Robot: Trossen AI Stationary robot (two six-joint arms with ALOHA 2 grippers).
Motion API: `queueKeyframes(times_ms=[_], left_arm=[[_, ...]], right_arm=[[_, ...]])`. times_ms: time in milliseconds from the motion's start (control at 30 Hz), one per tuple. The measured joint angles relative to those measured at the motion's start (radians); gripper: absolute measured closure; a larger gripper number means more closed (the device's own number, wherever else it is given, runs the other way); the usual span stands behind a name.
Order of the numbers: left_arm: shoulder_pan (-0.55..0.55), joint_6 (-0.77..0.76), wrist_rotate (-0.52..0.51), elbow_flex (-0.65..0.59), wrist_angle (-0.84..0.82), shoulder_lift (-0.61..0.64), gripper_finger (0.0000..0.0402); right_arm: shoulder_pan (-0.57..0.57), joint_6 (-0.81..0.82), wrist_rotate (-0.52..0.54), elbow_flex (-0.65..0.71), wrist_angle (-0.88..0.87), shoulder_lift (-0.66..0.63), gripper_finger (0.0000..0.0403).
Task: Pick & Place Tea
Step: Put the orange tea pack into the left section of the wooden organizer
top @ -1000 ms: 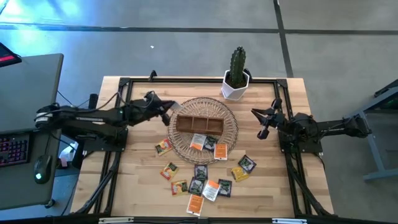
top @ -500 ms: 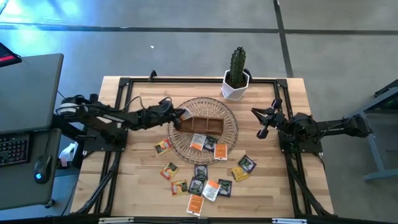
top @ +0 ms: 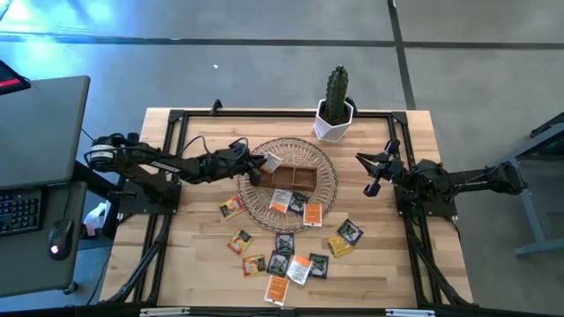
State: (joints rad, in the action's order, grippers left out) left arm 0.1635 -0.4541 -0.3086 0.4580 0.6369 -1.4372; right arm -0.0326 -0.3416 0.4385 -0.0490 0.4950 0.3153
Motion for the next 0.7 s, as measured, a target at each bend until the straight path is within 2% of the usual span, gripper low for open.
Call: queueKeyframes(times_ms=[167, 433, 600, 700], left_arm=[[0.0, -0.022, -0.038, 0.0, -0.053, 0.0, 0.0285], [0.0, 0.016, -0.018, 0.0, -0.063, 0.0, 0.0282], [0.0, 0.101, -0.023, 0.009, -0.061, 0.003, 0.0282], [0.0, 0.231, 0.003, 0.046, -0.079, 0.039, 0.0282]], right_arm=[[0.0, 0.0, 0.0, 0.0, 0.0, 0.0, 0.0375], [0.0, 0.0, 0.0, 0.0, 0.0, 0.0, 0.0375], [0.0, 0.003, -0.005, 0.0, 0.0, 0.0, 0.0375], [0.0, 0.025, -0.038, 0.0, 0.017, 0.0, 0.0375]])
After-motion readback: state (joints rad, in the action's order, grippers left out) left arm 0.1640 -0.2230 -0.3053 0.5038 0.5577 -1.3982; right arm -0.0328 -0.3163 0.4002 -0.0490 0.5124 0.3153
